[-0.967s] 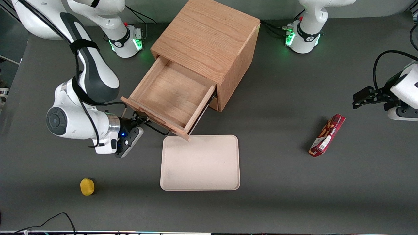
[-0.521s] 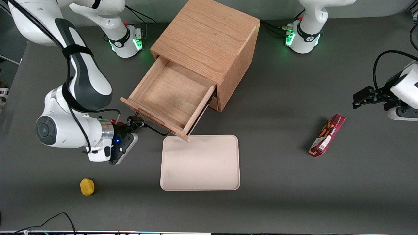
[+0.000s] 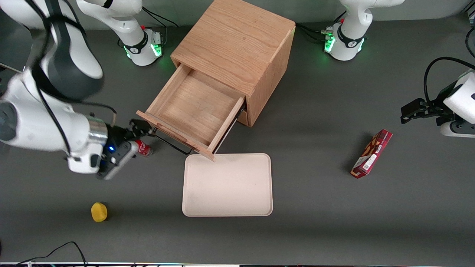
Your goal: Open upper drawer
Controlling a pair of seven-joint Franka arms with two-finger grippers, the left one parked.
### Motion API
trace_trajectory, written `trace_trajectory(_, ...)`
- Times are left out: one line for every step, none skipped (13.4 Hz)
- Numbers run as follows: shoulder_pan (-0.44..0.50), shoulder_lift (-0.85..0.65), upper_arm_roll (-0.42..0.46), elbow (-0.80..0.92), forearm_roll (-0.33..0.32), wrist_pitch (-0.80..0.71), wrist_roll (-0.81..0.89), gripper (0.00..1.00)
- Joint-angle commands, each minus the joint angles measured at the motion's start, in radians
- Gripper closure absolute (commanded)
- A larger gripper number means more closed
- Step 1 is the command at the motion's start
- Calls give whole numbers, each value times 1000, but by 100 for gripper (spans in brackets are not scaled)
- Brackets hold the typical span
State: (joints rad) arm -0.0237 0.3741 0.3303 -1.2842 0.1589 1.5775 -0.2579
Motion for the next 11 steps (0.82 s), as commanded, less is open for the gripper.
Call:
trace_trajectory(2,-147,-28,-75,-35,-71,230,0)
trace_trajectory(4,-206,-51,-128,-36,-92,268,0)
trace_trajectory(4,-293,-77,-224,-36,-102,297,0)
trace_trajectory(5,-407,-100,-347,-36,-93,319,0)
trace_trajectory(5,-514,-115,-471,-36,-88,345,0)
trace_trajectory(4,-597,-122,-582,-36,-65,365,0)
trace_trajectory(2,-663,-135,-669,-39,-32,368,0)
trace_trajectory(2,-707,-143,-734,-45,1,380,0)
trace_trajectory(4,-721,-145,-763,-70,22,394,0)
trace_trajectory(5,-707,-145,-756,-96,28,394,0)
trace_trajectory(4,-678,-149,-727,-116,30,381,0)
